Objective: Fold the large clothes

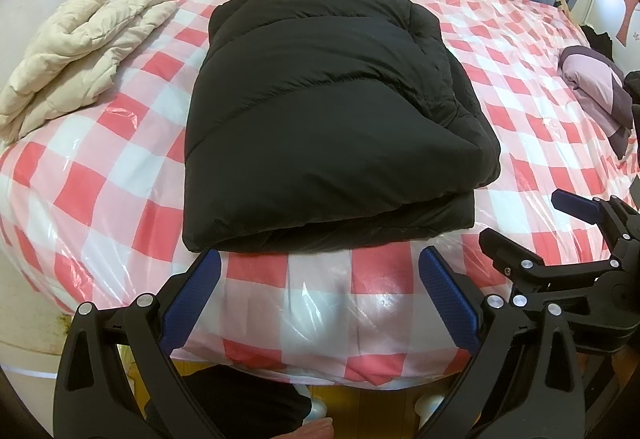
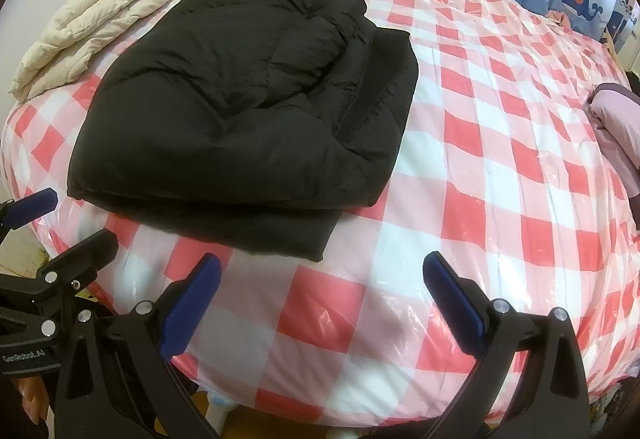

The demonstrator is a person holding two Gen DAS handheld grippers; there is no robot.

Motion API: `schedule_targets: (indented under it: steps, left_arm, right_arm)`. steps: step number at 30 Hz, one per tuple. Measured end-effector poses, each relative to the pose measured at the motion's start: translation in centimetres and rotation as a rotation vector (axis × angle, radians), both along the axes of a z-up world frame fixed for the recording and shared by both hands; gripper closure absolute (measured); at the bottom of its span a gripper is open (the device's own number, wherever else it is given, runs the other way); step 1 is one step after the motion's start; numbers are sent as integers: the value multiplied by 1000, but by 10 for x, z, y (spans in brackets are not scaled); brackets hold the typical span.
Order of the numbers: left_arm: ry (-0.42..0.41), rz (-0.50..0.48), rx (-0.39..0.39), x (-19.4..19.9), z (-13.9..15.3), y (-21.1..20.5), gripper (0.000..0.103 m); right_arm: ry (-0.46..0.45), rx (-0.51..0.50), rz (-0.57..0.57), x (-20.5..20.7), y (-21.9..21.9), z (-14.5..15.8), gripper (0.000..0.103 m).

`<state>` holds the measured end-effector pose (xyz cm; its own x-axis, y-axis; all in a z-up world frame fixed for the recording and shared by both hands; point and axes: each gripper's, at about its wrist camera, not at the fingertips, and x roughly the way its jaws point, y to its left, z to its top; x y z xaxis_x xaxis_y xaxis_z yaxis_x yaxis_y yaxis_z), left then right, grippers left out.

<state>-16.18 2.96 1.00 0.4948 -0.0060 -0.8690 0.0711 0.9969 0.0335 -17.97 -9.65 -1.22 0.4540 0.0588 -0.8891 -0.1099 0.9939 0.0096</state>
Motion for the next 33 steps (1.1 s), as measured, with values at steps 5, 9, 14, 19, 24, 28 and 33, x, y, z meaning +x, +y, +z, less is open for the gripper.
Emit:
schedule_targets:
  steps: [5,9,14,19,24,28,33]
  left_arm:
    - [-7,2,-7,-3,4,3,8]
    - [-15,-1,-18,-5,6,5,8]
    - [-20,-5,-36,-6,8,7,8]
    - [20,22,-41,-3,5,11,8]
    - [-87,57,-27,-12,14,20,8]
    - [-127,29,5,-22,25,12,8]
    - [-94,15,19,-30,30,3,8]
  right_arm:
    - [0,-9,5,-1,3,2,6]
    - [-2,-13,10,-2,6,4,6]
    - [-2,-15,12,-3,9,4,6]
    - [3,-12,10,-6,9,2,6]
    - [16,-5,-6,-9,2,-3,6]
    - [24,6,-25,-18,-7,-6,6]
    - [9,12,-34,-30,-13,2,6]
